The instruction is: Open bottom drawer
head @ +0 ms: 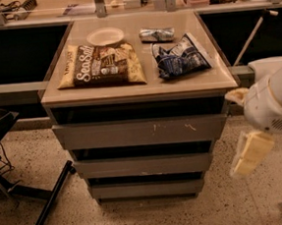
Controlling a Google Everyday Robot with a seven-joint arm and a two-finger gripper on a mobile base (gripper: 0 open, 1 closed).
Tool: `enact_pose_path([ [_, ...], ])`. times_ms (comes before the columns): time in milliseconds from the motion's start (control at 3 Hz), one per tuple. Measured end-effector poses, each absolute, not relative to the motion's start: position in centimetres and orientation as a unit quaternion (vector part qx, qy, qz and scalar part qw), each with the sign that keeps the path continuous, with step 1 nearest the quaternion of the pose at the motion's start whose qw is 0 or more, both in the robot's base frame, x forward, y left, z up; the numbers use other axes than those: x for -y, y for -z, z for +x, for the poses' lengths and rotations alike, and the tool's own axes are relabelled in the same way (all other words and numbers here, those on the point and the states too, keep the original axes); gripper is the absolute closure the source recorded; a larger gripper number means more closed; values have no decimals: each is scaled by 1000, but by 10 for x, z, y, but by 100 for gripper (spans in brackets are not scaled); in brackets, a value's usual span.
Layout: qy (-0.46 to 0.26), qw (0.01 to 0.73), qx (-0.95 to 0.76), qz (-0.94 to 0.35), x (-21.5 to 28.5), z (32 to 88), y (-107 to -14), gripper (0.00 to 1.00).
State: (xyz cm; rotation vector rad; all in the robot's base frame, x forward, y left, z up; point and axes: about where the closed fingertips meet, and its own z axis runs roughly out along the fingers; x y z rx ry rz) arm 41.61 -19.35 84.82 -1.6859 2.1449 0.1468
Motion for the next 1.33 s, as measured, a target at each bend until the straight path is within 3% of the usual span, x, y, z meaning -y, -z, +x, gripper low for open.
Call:
enact_pose_path([
  [667,-145,190,-809,-537,182,388,-650,0],
  [1333,-198,158,-836,-486,171,381,-521,0],
])
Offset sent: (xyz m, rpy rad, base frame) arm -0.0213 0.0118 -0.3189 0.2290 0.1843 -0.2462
